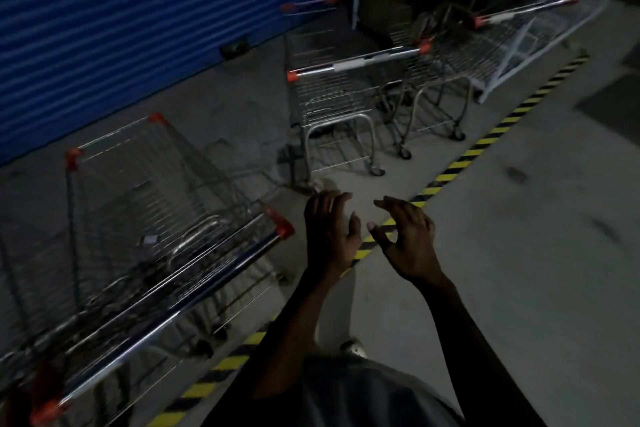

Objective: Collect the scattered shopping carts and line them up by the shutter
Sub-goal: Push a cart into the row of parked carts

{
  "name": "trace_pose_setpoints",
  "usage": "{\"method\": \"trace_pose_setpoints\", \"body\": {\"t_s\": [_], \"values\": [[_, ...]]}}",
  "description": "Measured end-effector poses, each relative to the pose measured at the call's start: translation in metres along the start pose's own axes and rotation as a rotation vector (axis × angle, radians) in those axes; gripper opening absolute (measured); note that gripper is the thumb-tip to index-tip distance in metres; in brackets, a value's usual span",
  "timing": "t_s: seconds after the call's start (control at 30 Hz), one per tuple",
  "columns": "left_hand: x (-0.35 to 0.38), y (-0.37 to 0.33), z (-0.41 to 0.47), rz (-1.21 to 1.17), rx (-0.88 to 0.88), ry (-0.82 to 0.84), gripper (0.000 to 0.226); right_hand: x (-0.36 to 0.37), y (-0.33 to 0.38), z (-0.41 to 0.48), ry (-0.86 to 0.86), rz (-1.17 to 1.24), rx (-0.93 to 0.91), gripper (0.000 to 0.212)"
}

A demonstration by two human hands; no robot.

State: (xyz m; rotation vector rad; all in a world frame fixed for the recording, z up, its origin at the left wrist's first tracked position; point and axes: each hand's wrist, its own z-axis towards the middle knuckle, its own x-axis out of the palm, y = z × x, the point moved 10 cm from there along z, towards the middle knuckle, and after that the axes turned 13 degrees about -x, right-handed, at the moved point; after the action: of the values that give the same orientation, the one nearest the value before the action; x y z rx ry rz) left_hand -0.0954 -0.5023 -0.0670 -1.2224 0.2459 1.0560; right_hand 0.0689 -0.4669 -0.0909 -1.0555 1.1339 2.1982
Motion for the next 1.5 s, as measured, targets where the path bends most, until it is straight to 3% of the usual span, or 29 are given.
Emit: {"method": "trace_pose_setpoints", "body": {"t_s": [0.17,0.43,0.53,0.67,0.8,0.93,1.1,1.2,1.37,1.43,1.5], "values": [[0.043,-0.018,0.021,-0.026,0.049,0.048,0.029,-0.009,-0.05,0.012,-0.019,0.035,0.074,0.046],[0.143,-0.022,0.1,-0.013,-0.018,0.103,0.028,-0.006,-0.121,0.067,0.027,0.065,0.091,0.049],[0.196,-0.019,0.144,0.026,-0.099,0.188,0.028,0.001,-0.16,0.103,0.099,0.074,0.071,0.052],[0.241,-0.029,0.236,0.039,-0.104,0.166,0.027,-0.01,-0.216,0.168,0.152,0.028,0.027,0.059],[0.258,-0.042,0.327,0.06,-0.224,0.09,0.037,-0.025,-0.263,0.236,0.113,0.025,0.054,0.059],[0.262,-0.047,0.362,0.034,-0.182,0.028,0.043,-0.013,-0.285,0.28,0.164,0.057,0.027,0.056],[0.262,-0.03,0.391,0.058,-0.235,-0.091,0.048,0.0,-0.302,0.354,0.122,0.043,-0.142,0.049],[0.258,-0.006,0.416,0.172,-0.274,-0.132,0.05,0.018,-0.309,0.404,0.181,0.066,-0.227,0.051],[0.258,0.069,0.463,0.393,-0.482,0.013,0.057,0.041,-0.313,0.469,0.23,0.073,-0.335,0.062],[0.265,0.093,0.469,0.469,-0.498,0.096,0.059,0.057,-0.323,0.487,0.232,0.056,-0.362,0.064],[0.265,0.101,0.466,0.573,-0.444,0.049,0.047,0.078,-0.33,0.499,0.256,0.079,-0.396,0.062]]}}
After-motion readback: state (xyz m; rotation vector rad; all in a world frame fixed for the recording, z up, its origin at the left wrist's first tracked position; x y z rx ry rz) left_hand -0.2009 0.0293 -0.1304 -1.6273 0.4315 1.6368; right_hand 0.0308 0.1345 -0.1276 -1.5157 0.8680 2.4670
